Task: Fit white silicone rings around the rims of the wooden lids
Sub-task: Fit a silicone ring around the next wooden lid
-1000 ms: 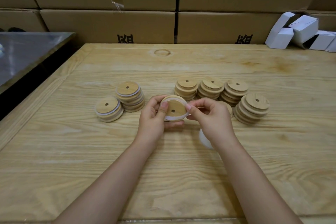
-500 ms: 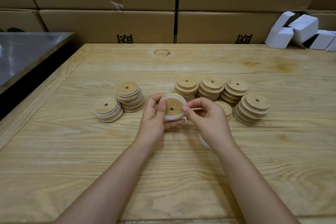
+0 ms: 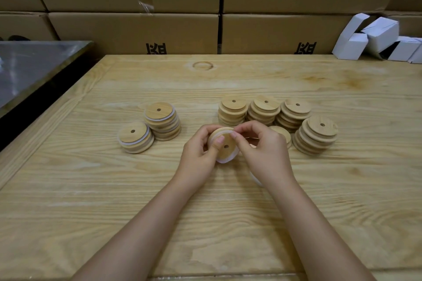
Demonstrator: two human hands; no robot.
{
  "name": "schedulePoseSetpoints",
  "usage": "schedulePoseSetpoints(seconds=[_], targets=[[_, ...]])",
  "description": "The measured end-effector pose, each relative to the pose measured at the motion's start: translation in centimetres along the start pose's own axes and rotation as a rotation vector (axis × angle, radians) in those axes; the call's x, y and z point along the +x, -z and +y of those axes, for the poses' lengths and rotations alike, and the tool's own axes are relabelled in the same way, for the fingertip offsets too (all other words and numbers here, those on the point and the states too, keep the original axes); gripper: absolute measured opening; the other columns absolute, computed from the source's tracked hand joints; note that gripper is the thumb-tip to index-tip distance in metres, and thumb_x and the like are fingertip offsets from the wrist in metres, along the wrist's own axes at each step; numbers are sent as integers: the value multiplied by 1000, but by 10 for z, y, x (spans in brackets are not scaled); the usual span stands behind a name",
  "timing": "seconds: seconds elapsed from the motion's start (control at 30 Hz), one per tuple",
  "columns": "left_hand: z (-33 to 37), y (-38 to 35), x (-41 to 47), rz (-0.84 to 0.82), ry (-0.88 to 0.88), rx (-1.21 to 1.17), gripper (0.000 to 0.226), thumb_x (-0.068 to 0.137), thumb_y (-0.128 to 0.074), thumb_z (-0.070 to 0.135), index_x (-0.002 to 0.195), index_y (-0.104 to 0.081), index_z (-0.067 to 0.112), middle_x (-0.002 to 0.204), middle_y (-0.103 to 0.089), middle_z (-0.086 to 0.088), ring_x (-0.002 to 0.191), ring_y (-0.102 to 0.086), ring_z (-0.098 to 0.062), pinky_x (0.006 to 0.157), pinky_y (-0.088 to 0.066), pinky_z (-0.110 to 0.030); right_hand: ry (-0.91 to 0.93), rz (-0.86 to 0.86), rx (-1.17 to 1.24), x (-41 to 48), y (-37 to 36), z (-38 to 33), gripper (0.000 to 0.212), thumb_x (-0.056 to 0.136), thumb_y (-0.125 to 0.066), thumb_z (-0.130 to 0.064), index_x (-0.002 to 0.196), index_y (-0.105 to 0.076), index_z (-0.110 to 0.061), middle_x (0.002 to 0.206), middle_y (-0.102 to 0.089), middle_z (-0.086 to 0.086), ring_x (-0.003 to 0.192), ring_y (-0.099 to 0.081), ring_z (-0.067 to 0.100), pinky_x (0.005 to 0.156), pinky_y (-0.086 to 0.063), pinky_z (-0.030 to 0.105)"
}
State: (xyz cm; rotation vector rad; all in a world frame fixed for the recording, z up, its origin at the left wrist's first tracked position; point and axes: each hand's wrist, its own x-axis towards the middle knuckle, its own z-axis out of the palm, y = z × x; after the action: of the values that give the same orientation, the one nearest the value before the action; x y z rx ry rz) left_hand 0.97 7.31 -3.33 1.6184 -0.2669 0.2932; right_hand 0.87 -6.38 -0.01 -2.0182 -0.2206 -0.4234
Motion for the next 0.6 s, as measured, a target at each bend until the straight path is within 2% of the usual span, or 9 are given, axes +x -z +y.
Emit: schedulePoseSetpoints(seconds=[0.03,0.13,0.23,0.33,0.47,0.53,0.6], targets=[[1,0,1,12,2,-19,12,89,-56,18,97,-59,27,93,-67,7,88,-63,-6,79,-50,-24,-2,-3,10,0,0,0,5,81,-71,-18,81,-68,-22,76,-68,-14,74,-63,2,73,-52,25],[3,0,3,59,47,-95,11,87,-55,21,97,-57,23,93,-65,1,87,-60,-13,83,-49,-42,-6,-15,10,0,-2,1,10,79,-73,-18,79,-65,-25,77,-68,-14,76,-65,7,76,-54,32],[3,2,4,80,72,-134,16,93,-52,6,98,-58,20,94,-63,-1,89,-59,-14,91,-46,-54,7,-12,10,-1,-3,1,19,80,-72,-17,73,-61,-31,75,-67,-15,75,-65,4,76,-54,30],[4,2,5,73,85,-153,22,93,-48,0,98,-57,19,95,-62,1,91,-58,-12,92,-47,-52,-8,-2,49,-1,-3,2,25,81,-71,-15,69,-60,-34,73,-67,-15,73,-64,1,75,-54,24],[4,3,6,80,111,-216,24,93,-44,-3,98,-56,17,95,-60,1,91,-58,-11,84,-53,-42,-41,5,76,1,-4,2,25,81,-70,-13,68,-60,-32,73,-67,-15,71,-62,-1,73,-52,23],[4,4,7,83,136,-265,24,94,-44,-2,97,-56,18,90,-63,7,86,-61,-5,77,-56,-35,-60,3,84,2,-4,2,25,81,-70,-14,68,-60,-33,72,-67,-16,72,-62,-1,72,-51,21],[3,5,7,80,163,-298,23,94,-45,0,97,-57,19,83,-66,14,84,-62,-2,75,-56,-34,-75,-2,100,2,-3,2,24,81,-70,-13,68,-61,-31,72,-67,-15,72,-62,-1,71,-51,20]])
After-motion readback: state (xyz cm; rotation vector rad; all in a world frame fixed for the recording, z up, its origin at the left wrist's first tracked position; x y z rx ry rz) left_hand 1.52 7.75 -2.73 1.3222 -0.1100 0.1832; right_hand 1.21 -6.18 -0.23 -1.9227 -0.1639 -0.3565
